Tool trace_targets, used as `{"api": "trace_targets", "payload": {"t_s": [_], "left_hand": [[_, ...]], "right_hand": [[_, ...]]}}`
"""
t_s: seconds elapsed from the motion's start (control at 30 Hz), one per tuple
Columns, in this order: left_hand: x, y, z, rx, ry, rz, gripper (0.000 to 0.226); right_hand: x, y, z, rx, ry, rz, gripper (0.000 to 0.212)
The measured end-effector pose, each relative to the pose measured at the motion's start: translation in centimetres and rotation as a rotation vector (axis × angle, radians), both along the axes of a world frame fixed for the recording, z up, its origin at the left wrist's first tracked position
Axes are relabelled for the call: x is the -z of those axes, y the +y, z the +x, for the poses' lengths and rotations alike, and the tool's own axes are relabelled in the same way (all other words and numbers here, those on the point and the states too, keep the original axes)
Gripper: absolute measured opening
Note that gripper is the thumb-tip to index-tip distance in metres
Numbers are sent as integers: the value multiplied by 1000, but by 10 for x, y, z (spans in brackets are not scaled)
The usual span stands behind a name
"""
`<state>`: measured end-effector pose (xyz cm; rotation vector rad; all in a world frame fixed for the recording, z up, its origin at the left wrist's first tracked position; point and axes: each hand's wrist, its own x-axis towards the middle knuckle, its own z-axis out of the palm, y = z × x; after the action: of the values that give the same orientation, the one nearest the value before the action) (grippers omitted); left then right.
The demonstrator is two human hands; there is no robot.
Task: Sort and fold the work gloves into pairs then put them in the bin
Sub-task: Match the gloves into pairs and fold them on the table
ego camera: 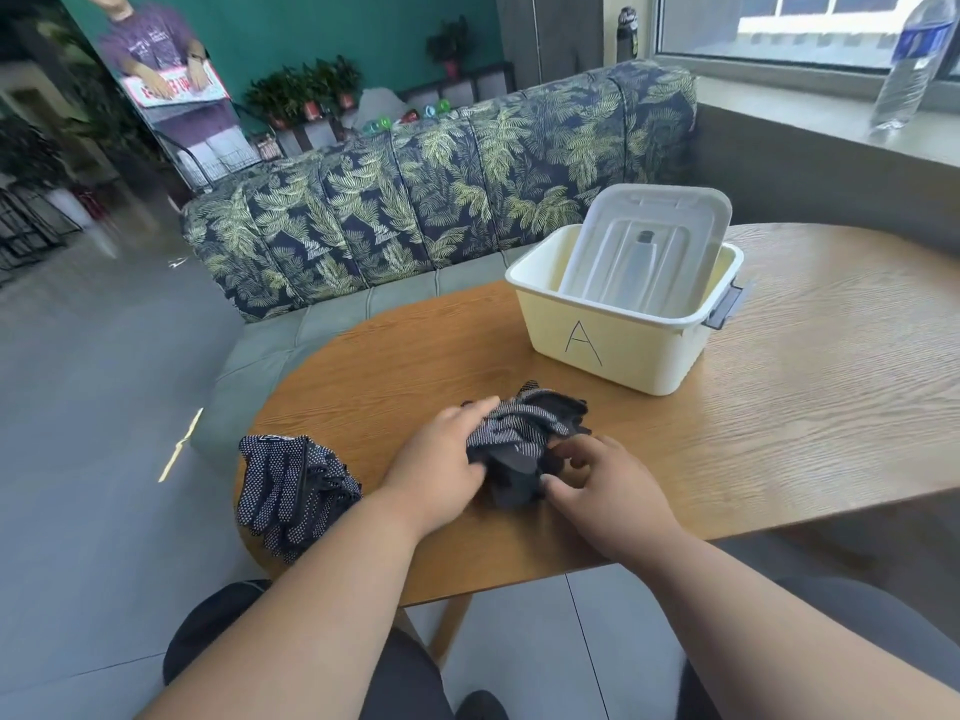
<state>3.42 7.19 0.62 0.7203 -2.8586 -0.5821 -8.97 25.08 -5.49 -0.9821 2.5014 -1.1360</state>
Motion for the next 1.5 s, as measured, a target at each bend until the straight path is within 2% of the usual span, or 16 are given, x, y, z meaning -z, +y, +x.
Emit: {"api": "trace_targets", "payload": {"t_s": [0.07,0.17,0.23,0.33,0.47,0.6,0.83,0.97,1.03,1.13,1.17,1.27,1.37,1.43,1.5], "left_hand": [[-6,-2,-6,-37,88,33,85],[2,-2,-15,-67,39,-5,95],[10,-3,-16,-175,-17,-15,105],[17,3,-12,-289,40,-91,113],[24,20,2,-128,211,-387,82],[41,29,13,4,249,-471,58],[45,26,7,-95,192,-412,22],[36,22,6,-226,240,-233,4],[27,20,9,-268,255,-134,7],[18,17,14,-211,231,-67,7],[18,17,16,-175,198,-42,9],[25,23,20,-106,12,32,42],[38,29,22,-71,-182,-15,61],[43,32,23,-77,-193,-12,64],[45,34,25,-151,-100,97,71]], "right_hand": [[-1,1,1,-38,3,-10,47],[1,0,1,-61,22,-7,64],[4,-1,-1,-52,46,14,62],[8,-3,-3,-29,62,11,51],[12,-7,-5,-7,16,-25,33],[14,-9,-5,24,-6,-7,18],[7,-9,6,-46,-33,-20,20],[6,-9,7,-21,-102,-30,13],[2,-8,7,17,-176,-125,13],[-15,-4,5,58,-365,-415,15],[-20,-3,4,60,-477,-526,15],[-32,2,-5,64,-887,-758,18],[-38,8,-13,5,-1264,-957,18],[-38,10,-17,-86,-1367,-1007,22],[-36,9,-20,-166,-1411,-1035,17]]}}
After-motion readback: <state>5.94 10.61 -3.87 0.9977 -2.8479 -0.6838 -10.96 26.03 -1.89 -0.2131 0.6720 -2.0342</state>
